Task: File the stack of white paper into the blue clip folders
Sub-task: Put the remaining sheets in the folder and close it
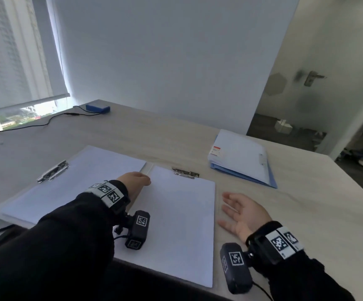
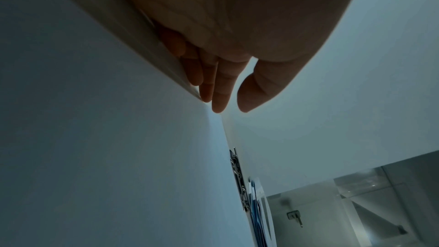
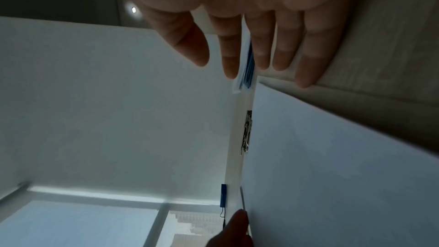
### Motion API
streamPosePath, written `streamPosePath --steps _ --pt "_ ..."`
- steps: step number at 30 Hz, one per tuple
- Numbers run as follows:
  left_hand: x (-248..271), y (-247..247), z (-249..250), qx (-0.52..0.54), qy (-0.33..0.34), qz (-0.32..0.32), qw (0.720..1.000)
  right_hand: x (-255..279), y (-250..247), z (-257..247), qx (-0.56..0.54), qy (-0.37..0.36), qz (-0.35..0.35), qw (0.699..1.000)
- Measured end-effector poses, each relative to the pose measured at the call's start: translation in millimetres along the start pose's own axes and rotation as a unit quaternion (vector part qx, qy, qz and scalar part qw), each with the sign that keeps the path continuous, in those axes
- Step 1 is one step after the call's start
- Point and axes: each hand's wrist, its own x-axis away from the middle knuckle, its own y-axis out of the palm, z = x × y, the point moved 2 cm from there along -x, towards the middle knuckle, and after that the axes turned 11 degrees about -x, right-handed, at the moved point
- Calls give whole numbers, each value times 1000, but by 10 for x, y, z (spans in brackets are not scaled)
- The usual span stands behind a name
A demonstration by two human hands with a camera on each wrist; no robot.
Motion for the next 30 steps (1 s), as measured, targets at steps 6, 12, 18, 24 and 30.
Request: streamPosePath --steps 6,12,18,24,30 --pt "8 -8 27 -3 -3 8 1000 45 -7 -62 -117 36 39 992" --pt "79 1 59 0 -10 12 1000 350 66 193 65 81 -109 989" --pt "183 -36 117 67 -18 37 997 344 141 394 107 27 -153 982" --pt "340 -36 361 243 23 19 969 297 -35 14 62 -62 -114 990" --pt "470 40 557 299 34 -17 954 330 -300 -336 -56 -146 -71 985"
